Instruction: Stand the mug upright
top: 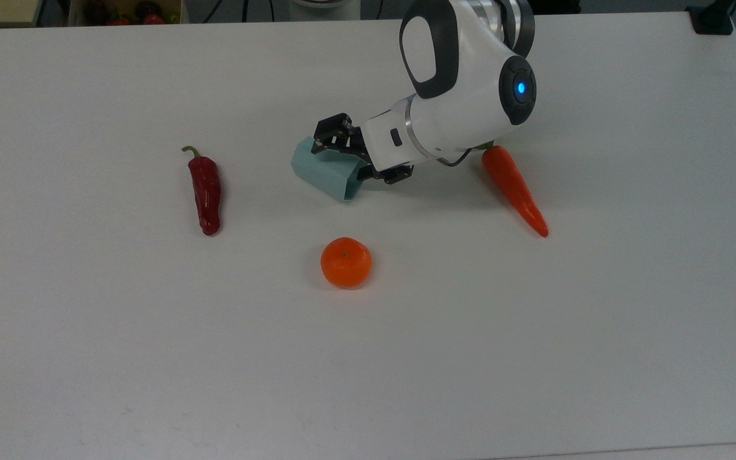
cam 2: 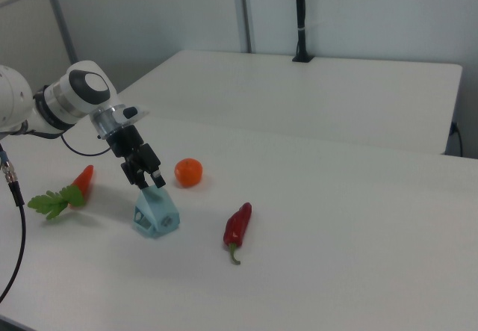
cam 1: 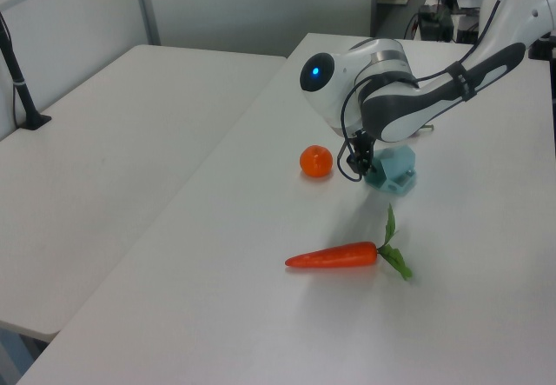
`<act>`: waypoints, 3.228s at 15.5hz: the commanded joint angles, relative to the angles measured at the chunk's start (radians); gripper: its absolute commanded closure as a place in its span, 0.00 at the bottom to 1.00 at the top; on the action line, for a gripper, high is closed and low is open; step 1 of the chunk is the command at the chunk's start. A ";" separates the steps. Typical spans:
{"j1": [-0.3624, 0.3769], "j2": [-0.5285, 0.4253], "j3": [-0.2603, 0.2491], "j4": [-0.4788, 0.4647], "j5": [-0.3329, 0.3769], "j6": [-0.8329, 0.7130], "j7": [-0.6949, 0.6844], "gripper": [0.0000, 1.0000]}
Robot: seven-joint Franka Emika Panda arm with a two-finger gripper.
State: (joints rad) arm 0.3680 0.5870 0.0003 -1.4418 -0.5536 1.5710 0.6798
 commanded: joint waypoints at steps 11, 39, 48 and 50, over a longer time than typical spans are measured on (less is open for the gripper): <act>0.037 0.020 -0.005 -0.040 -0.074 -0.138 -0.210 0.81; -0.161 -0.224 -0.002 -0.239 0.437 0.391 -1.172 0.94; -0.202 -0.246 -0.002 -0.226 0.512 0.370 -1.189 0.00; -0.204 -0.268 -0.003 -0.224 0.512 0.348 -1.185 0.00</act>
State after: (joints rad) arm 0.1728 0.3765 -0.0031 -1.6467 -0.0618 1.9542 -0.4933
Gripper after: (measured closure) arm 0.612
